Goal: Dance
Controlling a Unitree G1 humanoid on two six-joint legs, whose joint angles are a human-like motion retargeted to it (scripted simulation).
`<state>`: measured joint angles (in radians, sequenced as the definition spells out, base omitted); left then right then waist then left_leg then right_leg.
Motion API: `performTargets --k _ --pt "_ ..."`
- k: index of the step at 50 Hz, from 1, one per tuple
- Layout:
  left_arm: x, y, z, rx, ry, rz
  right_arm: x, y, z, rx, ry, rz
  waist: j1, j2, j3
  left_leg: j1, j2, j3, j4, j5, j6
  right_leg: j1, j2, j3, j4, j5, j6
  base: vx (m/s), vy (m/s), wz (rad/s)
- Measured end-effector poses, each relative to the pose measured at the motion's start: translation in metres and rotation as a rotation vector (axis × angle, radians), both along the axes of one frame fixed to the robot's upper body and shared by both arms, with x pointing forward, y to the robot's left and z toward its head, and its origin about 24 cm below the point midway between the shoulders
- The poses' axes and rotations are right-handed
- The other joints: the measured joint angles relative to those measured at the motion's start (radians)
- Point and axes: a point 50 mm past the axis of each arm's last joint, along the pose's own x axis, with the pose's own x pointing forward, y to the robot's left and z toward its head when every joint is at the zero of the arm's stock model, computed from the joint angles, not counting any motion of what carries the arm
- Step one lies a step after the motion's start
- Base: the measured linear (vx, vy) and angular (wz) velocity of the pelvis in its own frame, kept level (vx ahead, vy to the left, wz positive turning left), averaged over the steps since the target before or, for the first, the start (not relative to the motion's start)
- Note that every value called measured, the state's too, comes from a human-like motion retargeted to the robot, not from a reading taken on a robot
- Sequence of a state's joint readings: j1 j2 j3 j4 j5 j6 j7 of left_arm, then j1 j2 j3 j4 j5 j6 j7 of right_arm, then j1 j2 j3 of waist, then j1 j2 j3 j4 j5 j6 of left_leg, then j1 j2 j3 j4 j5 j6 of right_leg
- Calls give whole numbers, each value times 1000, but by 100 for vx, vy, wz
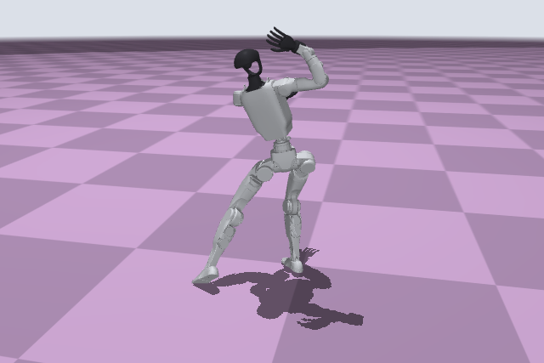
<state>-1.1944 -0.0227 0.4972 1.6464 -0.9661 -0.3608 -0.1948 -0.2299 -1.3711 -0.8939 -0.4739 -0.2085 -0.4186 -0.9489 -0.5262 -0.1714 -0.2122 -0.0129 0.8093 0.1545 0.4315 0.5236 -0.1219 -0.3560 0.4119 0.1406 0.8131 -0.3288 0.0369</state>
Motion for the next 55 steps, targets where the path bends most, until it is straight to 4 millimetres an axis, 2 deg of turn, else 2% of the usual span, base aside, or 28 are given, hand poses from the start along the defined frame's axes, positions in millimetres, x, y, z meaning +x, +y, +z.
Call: performTargets --k 4,8,12,15,17,19,22,23,25,26,28,29,30,32,33,35,37,39,41,43,45,48,50,51,52,53,54,55 --pt "-6 -11 -13 4 95 -46 -7 17 -6 -102 -16 -25 -25 10 -2 11 1 18 -40 0 -39 -6 -7 -13 -3 -5 1 -1 2 10" --pt "-11 -21 -24 10 182 -145 -5 29 -9 -204 82 -102 -24 15 9 14 -12 46 -54 0 -16 20 -31 -18 -47 7 1 2 10 18" --pt "-18 -29 -32 47 210 -450 -6 33 -12 -273 173 -220 -3 18 27 0 -50 76 -58 0 11 75 -76 -25 -151 54 -3 9 17 30" --pt "-24 -27 -30 147 103 -777 -6 28 -16 -291 299 -368 32 13 37 -16 -116 124 -86 0 23 131 -130 -34 -287 120 -8 14 20 52" --pt "-29 -19 -26 243 -29 -1020 -6 17 -21 -293 477 -508 66 -6 37 -42 -194 131 -105 0 73 179 -192 -50 -405 176 -8 19 18 75" --pt "-33 -10 -21 356 -151 -1249 -3 -3 -29 -273 728 -650 106 -32 33 -73 -281 145 -124 0 161 220 -269 -74 -511 225 2 18 20 77" --pt "-35 9 -10 525 -270 -1514 9 -38 -42 -238 1123 -720 166 -54 16 -99 -382 275 -192 0 273 248 -380 -114 -640 277 15 13 26 73" --pt "-36 18 -8 579 -269 -1576 15 -48 -47 -243 1230 -693 193 -51 13 -112 -400 296 -199 0 276 251 -401 -131 -667 292 9 20 36 54" --pt "-36 42 -5 664 -235 -1642 27 -67 -55 -251 1376 -557 252 -22 16 -157 -418 242 -187 0 227 251 -415 -169 -701 306 -8 28 43 50" --pt "-36 57 -4 694 -208 -1630 31 -77 -58 -229 1402 -447 270 2 19 -179 -415 196 -194 0 146 244 -414 -192 -707 306 -12 29 45 88" --pt "-38 86 -3 727 -150 -1566 37 -100 -65 -154 1416 -213 295 37 21 -213 -427 118 -234 -22 23 224 -431 -228 -711 307 -9 26 39 138" --pt "-40 101 -4 724 -125 -1513 39 -114 -69 -95 1404 -84 307 41 21 -243 -439 89 -224 -58 36 217 -453 -247 -711 307 -1 28 30 160" --pt "-43 117 -6 716 -103 -1454 42 -128 -75 -34 1384 49 319 40 20 -282 -451 63 -195 -106 82 211 -480 -266 -710 305 9 28 23 187" --pt "-52 142 -13 661 -69 -1316 39 -160 -92 114 1312 293 334 32 15 -323 -420 265 -166 -162 204 214 -541 -338 -713 299 33 33 20 219" --pt "-57 156 -17 628 -51 -1231 36 -175 -103 169 1265 404 347 38 16 -320 -405 375 -182 -141 218 213 -560 -364 -711 296 43 45 23 197" --pt "-70 183 -24 555 -10 -1055 28 -203 -126 278 1171 601 397 47 19 -313 -426 460 -226 -68 201 228 -592 -409 -711 293 68 57 24 159" --pt "-86 212 -31 503 36 -877 14 -229 -154 405 1055 731 431 62 32 -328 -458 522 -212 -161 192 268 -620 -467 -713 305 97 75 18 170" --pt "-105 242 -36 471 65 -682 -2 -249 -182 528 900 825 475 85 51 -318 -485 585 -189 -273 137 316 -645 -515 -710 338 114 89 22 160" --pt "-124 267 -42 438 94 -467 -14 -262 -213 658 727 915 513 94 62 -320 -529 599 -165 -361 148 359 -692 -549 -701 403 128 80 28 162" --pt "-142 289 -49 401 109 -219 -21 -270 -244 758 577 1009 549 109 66 -351 -559 543 -103 -440 153 406 -736 -575 -688 498 130 82 29 170" --pt "-161 307 -58 351 120 21 -25 -273 -270 834 460 1106 575 150 62 -391 -580 451 -29 -515 150 461 -757 -611 -668 614 92 102 31 195" --pt "-190 326 -69 291 109 306 -25 -272 -310 974 279 1235 624 236 76 -363 -638 317 -21 -601 150 497 -779 -593 -528 803 -86 101 30 203" --pt "-211 336 -77 247 111 481 -23 -269 -331 1047 147 1290 625 277 113 -310 -712 220 -11 -669 145 425 -875 -487 -203 852 -218 89 20 254" --pt "-224 344 -78 230 112 566 -17 -266 -340 1079 91 1318 604 277 121 -301 -767 165 -8 -683 151 360 -839 -320 -85 852 -157 99 3 298" --pt "-239 352 -78 218 111 646 -10 -263 -351 1117 37 1353 584 290 123 -298 -802 102 -7 -690 154 307 -750 -145 0 840 -89 101 -8 308" --pt "-255 360 -76 214 106 716 -1 -257 -363 1166 -12 1401 568 330 114 -307 -796 22 -10 -683 149 279 -551 43 17 804 -7 86 -16 281" --pt "-267 366 -75 212 102 764 9 -252 -374 1216 -58 1454 567 351 107 -319 -802 -29 5 -688 148 232 -479 77 73 697 21 75 -22 250" --pt "-279 370 -75 212 98 802 19 -246 -384 1266 -103 1509 573 362 102 -331 -814 -66 27 -699 150 176 -471 33 148 553 23 62 -25 228"
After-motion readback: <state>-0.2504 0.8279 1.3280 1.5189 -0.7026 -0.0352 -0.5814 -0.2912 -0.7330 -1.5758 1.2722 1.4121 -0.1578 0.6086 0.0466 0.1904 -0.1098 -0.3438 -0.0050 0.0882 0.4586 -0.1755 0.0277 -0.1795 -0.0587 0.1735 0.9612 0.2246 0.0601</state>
